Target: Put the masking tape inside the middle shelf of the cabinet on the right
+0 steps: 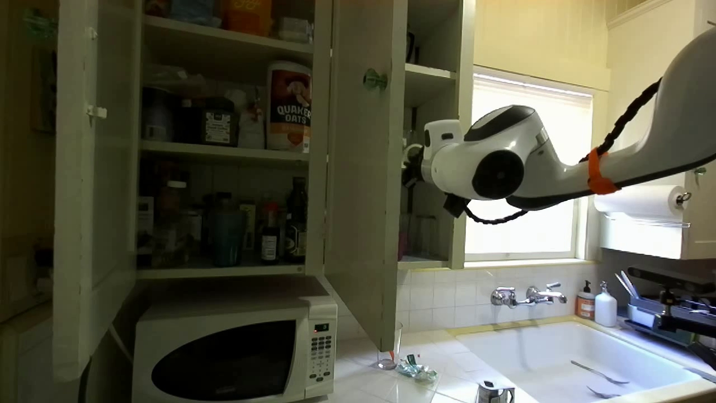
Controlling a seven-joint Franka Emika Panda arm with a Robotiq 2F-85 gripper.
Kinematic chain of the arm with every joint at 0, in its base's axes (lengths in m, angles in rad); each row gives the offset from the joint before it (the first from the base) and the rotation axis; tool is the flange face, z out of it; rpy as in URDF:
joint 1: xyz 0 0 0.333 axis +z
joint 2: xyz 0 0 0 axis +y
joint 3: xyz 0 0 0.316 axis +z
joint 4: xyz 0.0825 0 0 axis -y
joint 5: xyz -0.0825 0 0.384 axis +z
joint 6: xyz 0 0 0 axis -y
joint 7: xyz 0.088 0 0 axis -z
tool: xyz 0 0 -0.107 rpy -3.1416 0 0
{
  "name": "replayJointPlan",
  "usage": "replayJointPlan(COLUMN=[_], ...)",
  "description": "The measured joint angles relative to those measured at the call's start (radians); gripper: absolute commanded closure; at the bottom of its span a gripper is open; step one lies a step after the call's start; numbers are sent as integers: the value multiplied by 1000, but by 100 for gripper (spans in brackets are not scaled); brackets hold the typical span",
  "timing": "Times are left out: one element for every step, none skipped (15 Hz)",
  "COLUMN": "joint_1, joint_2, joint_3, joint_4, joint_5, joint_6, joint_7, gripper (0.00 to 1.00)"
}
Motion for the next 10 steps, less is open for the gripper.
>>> replayJointPlan(joint_1=[5, 11, 22, 37, 57, 80, 118, 174, 225, 267], joint_2=[-4, -7, -9, -8, -6, -2, 4, 13, 22, 33], joint_3=[-1, -5, -15, -30, -51, -77, -106, -138, -163, -182], joint_4=[22, 40, 56, 67, 74, 79, 87, 99, 115, 131], joint_5=[-64, -130, -200, -263, -321, -373, -367, -356, -352, -348], joint_6=[-10, -20, -34, -53, -76, -102, -132, -165, -191, -209], joint_7=[55, 119, 196, 271, 346, 422, 448, 454, 470, 493], gripper=[96, 96, 96, 96, 96, 96, 96, 96, 96, 96])
